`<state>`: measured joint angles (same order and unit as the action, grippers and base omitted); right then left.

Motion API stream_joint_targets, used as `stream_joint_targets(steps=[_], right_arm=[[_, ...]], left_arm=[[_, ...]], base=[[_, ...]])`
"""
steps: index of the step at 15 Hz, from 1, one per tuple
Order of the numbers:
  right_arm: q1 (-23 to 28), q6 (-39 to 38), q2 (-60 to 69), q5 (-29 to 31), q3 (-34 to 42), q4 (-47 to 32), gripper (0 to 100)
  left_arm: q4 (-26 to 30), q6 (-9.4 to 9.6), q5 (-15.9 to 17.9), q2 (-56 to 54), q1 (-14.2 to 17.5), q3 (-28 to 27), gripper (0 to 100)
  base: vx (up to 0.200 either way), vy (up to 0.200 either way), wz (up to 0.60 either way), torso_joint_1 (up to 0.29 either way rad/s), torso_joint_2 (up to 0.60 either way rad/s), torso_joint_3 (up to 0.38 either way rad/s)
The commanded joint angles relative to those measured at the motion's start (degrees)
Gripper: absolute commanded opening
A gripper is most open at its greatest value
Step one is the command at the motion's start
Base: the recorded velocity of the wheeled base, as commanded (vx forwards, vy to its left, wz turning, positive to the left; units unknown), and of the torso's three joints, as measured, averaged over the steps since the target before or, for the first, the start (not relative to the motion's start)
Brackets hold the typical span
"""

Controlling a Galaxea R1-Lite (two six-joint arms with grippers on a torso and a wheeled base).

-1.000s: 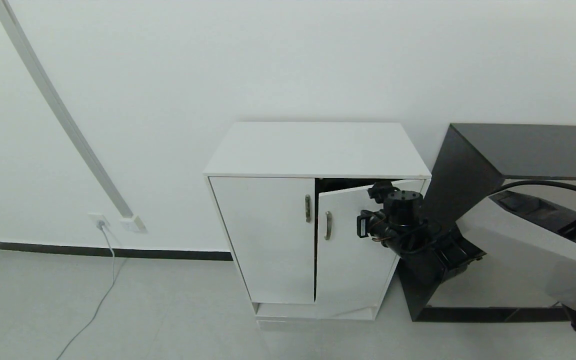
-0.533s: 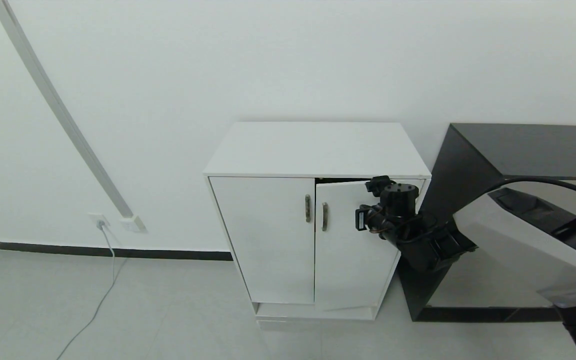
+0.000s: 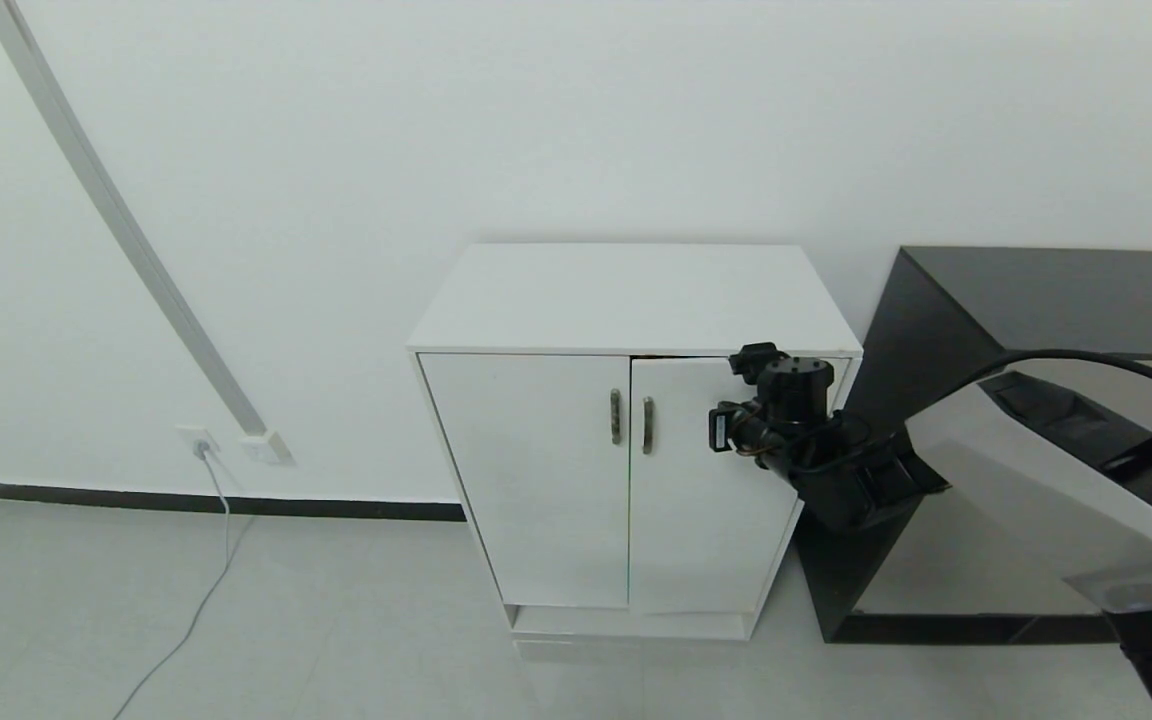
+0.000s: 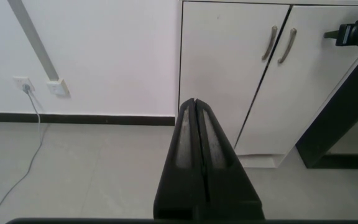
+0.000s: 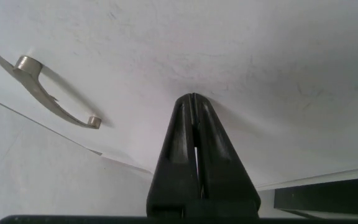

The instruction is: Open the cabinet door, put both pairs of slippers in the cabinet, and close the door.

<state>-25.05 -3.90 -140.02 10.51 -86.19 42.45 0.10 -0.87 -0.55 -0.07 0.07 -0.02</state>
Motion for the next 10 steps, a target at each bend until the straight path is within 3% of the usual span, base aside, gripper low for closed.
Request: stream_joint_targets(steps=[1, 10], right_arm=[[0.09, 0.03, -0.43, 0.04, -0.82, -0.08, 0], [0.53, 0.12, -1.22, 0.13, -2.41, -0.61, 0]], left_arm=[[-0.01, -0.01, -0.07, 0.07, 0.01, 0.02, 0], [-0.01, -0.01, 0.02, 0.07, 0.01, 0.02, 0]], base=[[0.0, 0.0, 0.0, 0.0, 0.0, 0.0], [0.0, 0.0, 0.0, 0.0, 0.0, 0.0]])
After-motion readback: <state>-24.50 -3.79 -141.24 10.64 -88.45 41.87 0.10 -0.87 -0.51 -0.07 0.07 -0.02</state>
